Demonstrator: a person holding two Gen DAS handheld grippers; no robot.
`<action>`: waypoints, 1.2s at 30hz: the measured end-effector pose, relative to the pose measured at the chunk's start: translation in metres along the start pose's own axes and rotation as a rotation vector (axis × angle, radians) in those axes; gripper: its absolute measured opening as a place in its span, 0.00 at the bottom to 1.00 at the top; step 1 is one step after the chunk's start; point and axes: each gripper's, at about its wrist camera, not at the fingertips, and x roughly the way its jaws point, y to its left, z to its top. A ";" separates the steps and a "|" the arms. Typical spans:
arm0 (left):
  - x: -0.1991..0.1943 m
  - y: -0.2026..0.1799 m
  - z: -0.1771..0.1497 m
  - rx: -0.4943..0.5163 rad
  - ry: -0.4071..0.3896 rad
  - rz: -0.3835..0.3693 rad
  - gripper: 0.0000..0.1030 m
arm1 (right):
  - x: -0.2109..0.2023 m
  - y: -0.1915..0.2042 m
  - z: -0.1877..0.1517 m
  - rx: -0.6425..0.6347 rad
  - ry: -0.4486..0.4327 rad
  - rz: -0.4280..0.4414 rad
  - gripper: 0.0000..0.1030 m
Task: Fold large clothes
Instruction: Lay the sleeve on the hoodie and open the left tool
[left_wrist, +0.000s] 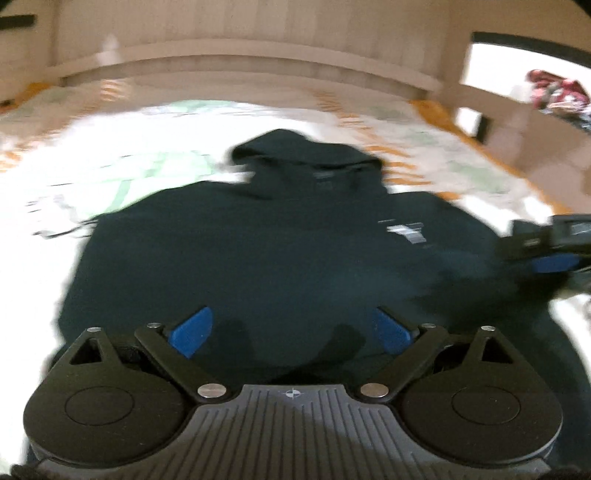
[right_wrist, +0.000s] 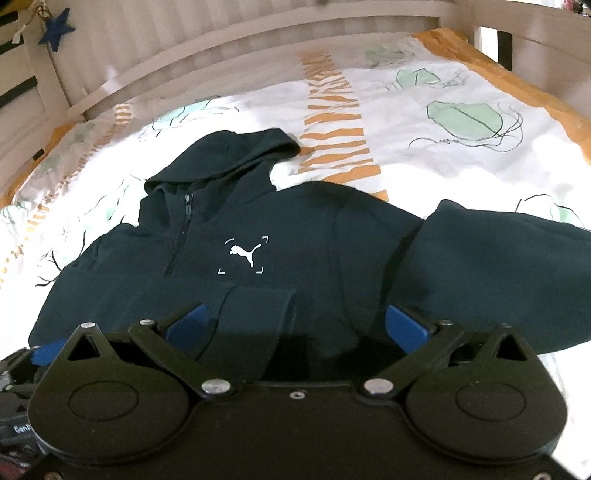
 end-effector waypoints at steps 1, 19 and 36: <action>0.001 0.011 -0.003 -0.011 0.004 0.036 0.92 | 0.002 -0.001 -0.001 0.008 0.006 0.016 0.99; 0.012 0.042 -0.023 -0.090 0.002 0.087 1.00 | 0.032 0.003 -0.019 0.002 0.017 0.128 0.99; -0.008 0.031 -0.003 -0.043 -0.085 0.148 0.99 | 0.019 0.024 -0.012 -0.150 -0.101 0.131 0.15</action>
